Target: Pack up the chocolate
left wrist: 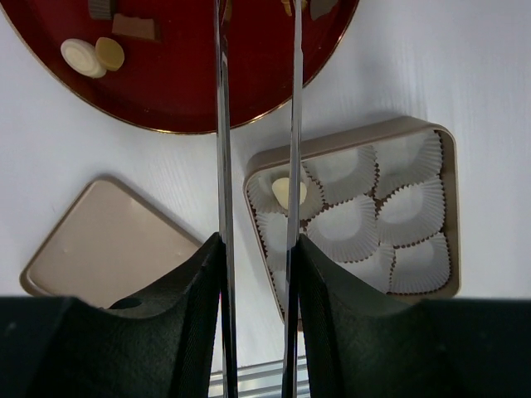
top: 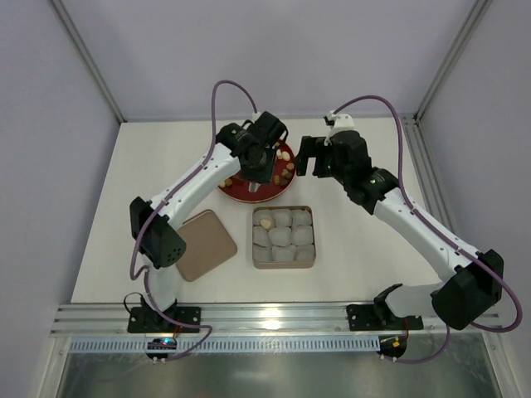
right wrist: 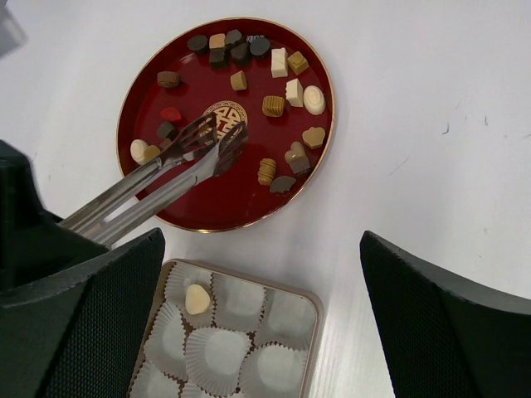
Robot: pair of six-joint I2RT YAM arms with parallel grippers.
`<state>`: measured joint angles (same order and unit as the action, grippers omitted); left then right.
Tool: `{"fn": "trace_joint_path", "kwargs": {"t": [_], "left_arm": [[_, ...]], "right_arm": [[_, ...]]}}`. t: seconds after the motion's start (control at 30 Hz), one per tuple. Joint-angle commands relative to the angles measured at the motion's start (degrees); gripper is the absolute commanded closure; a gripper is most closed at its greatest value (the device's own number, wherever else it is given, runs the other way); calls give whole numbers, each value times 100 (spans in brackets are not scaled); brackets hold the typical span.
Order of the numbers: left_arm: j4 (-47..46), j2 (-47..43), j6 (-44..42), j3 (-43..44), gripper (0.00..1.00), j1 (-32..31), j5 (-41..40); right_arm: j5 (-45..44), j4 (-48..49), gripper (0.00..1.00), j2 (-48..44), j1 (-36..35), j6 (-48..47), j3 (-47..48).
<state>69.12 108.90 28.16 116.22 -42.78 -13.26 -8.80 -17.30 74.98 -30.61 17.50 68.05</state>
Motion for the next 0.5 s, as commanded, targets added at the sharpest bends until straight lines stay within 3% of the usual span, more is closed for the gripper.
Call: {"fn": "trace_joint_path", "kwargs": {"t": [0.0, 0.47], "left_arm": [[-65, 157, -241, 278, 61, 60, 138], [-443, 571, -241, 23, 62, 86, 429]], "right_arm": [[18, 86, 0, -168, 20, -1, 208], [45, 69, 0, -168, 20, -1, 217]]}}
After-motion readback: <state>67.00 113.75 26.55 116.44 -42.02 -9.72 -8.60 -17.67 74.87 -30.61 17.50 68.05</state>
